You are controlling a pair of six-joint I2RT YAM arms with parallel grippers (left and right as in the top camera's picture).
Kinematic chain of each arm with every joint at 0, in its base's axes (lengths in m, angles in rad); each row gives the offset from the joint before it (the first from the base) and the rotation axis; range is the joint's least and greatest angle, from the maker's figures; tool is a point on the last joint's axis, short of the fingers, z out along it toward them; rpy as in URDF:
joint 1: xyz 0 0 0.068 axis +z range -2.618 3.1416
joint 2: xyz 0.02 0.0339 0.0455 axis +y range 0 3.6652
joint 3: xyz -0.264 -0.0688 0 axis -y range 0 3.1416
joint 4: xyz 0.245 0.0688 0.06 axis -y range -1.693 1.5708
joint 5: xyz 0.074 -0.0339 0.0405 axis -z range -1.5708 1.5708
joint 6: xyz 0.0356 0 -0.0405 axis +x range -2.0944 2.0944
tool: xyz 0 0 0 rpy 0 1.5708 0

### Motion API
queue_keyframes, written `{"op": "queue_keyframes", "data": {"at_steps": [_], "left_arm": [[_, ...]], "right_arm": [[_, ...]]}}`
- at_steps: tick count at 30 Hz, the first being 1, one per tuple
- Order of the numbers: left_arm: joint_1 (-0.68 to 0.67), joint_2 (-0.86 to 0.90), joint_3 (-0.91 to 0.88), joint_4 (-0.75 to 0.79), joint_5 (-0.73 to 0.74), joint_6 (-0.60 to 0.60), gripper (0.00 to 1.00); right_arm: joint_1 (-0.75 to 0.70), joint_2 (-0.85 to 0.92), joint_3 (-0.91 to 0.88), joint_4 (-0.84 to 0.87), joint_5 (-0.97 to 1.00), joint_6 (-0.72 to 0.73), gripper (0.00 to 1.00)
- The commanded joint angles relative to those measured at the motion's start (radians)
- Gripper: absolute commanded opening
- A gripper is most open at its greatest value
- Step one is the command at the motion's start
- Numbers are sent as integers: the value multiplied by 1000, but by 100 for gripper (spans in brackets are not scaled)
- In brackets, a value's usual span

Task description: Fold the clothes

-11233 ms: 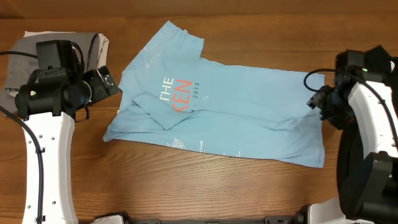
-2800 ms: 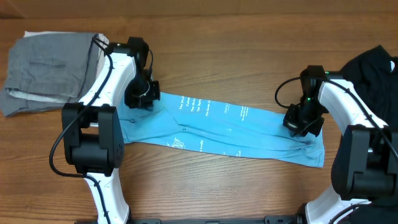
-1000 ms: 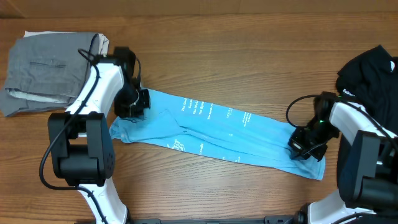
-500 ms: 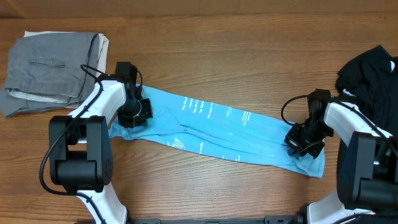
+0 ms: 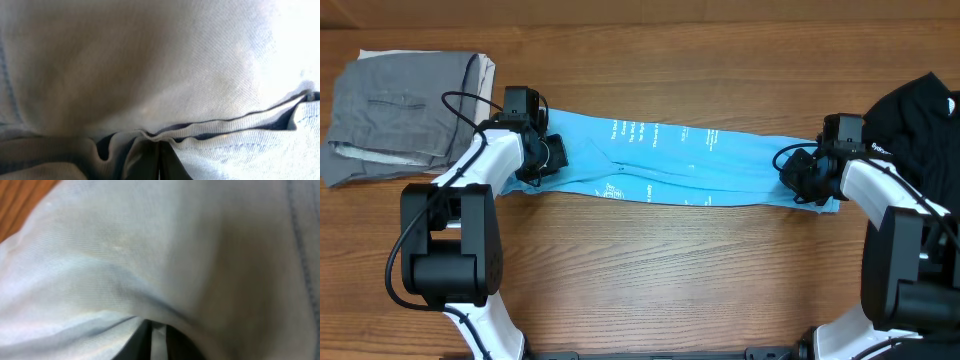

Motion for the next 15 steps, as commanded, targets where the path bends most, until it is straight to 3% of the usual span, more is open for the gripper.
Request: {"op": "queue_keyframes", "data": {"at_steps": [1,6,8,11,15], "left_arm": [[7,-16,108,-81,-20,5,7],[6,-103,251,-244,-18,5,9],[6,-133,262,-287,-18,4,11],[8,-134,261,-349,-21,4,10],[8,-124,245,-385,-23,5,11]], "right_arm": [[-4,6,127,-128,-24,-105,23],[-43,-27,375,-479,-3,-136,23],[-64,-26,374,-556,40,-135,4],[-72,-17,317,-569,82,-132,4],[-72,-16,133,-406,82,-84,4]]}}
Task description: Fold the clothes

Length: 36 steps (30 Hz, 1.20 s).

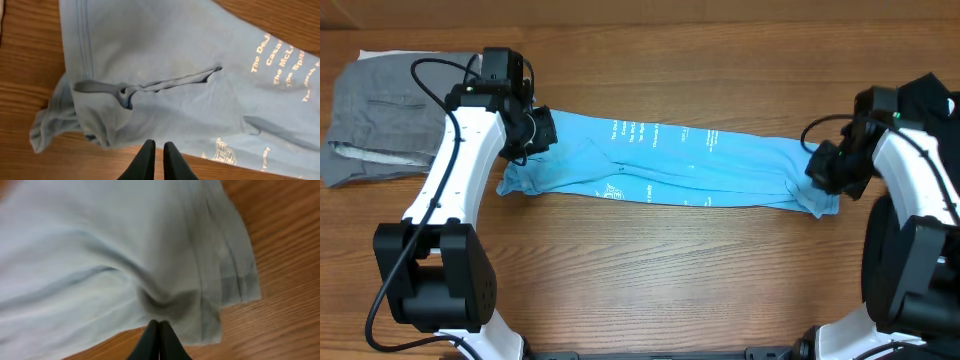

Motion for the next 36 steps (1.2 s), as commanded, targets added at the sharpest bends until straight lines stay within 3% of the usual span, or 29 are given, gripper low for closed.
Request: {"op": "queue_keyframes", "data": {"at_steps": [1,6,9,12,13,14,16,17,18,19,22,23,29,32,36], "left_arm": [[5,6,-10,-2,-15,4,11],[5,6,-10,-10,-21,6,11],[5,6,-10,-5,-26,27,11],[8,6,-10,-17,-62,26,11],[12,6,-10,-22,-75,22,12],[23,6,-10,-26,-89,16,15],[48,6,-10,-32,-111,-14,22],[66,6,-10,-33,-116,-31,27],[95,6,-10,-32,-115,-50,38],[124,6,-10,-32,-115,-60,59],[167,6,-10,-32,-115,-59,84],[177,6,-10,-33,-115,-59,100],[194,6,-10,-47,-115,-59,100],[194,6,-10,-46,-115,-59,100],[194,6,-10,-46,-115,-59,100]], "right_arm": [[1,0,-144,122,22,42,4],[1,0,-224,244,23,52,4],[-1,-5,-119,172,18,52,4],[-3,-8,99,19,47,-10,4],[-5,-8,163,-27,82,-10,9],[-11,-8,233,-80,115,-11,36],[-23,-8,295,-141,140,-19,50],[-32,-8,314,-164,137,-47,52],[-50,-6,315,-175,134,-100,55],[-62,2,309,-172,129,-122,56],[-72,15,263,-128,101,-145,57],[-72,15,231,-95,101,-148,58],[-72,16,10,158,80,-148,65],[-72,16,-62,246,82,-147,75],[-72,16,-175,373,84,-146,75]]}}
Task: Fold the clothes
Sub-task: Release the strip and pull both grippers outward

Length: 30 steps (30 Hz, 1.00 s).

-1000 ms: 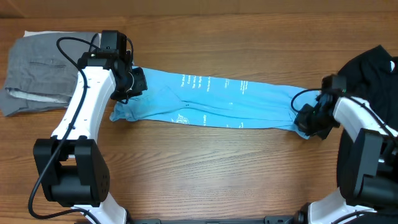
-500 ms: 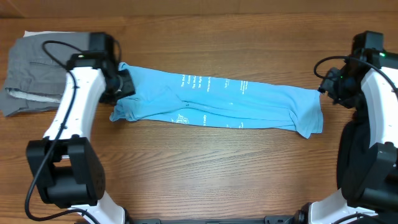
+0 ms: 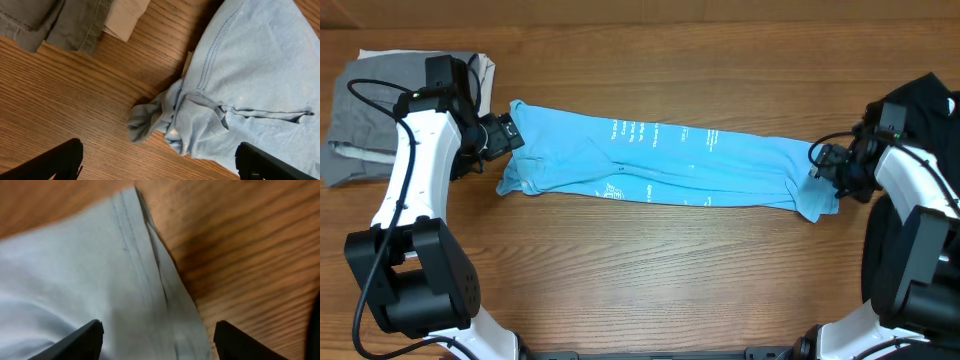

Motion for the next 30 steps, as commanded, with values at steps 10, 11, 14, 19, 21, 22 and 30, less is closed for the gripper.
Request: {"op": "queue_keyframes", "data": {"at_steps": [10,11,14,19,21,22,30], "left_arm": [[0,6,-3,2,-7,-10,100],[0,6,-3,2,-7,-10,100],[0,6,-3,1,-7,-10,100],[0,6,-3,2,-7,-10,100],[0,6,-3,2,-7,-10,100],[0,6,-3,2,-7,-10,100],[0,6,-3,2,-7,-10,100]], "right_arm": [[0,-3,-102,111,-8,-5,15],[0,-3,-101,115,-8,-5,9],[-5,-3,-51,99,-8,-5,4],[-42,-3,80,-36,11,-6,4],[-63,-4,146,-108,11,-27,4],[-68,-5,166,-127,11,-36,4],[-84,-35,413,-361,-11,-80,4]]}}
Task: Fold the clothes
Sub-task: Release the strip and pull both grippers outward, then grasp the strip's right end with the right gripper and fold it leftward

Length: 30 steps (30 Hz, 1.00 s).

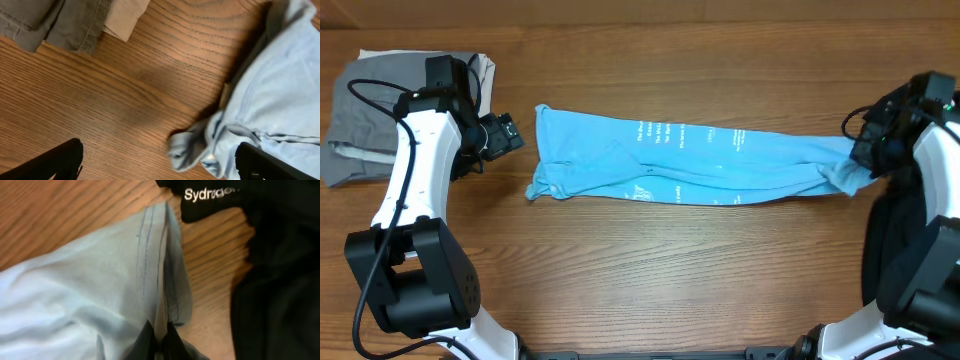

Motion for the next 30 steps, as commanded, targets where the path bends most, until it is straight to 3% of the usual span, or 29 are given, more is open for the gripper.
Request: {"op": "queue_keyframes", "data": {"at_steps": [1,6,10,19,22,30], "left_arm": [[0,6,-3,2,-7,-10,100],[0,6,-3,2,-7,-10,100],[0,6,-3,2,-7,-10,100],[0,6,-3,2,-7,-10,100],[0,6,-3,2,-7,-10,100],[0,6,-3,2,-7,-10,100]], "right_arm": [[3,-45,122,-55,-92,-44,4],[64,-97,183,-106,-338,-43,4],[192,-114,183,-123,-525,-11,4],[553,-44,163,-78,-418,84,4],[662,17,116,52,-412,166,4],[821,191,84,217,-323,234,4]]}}
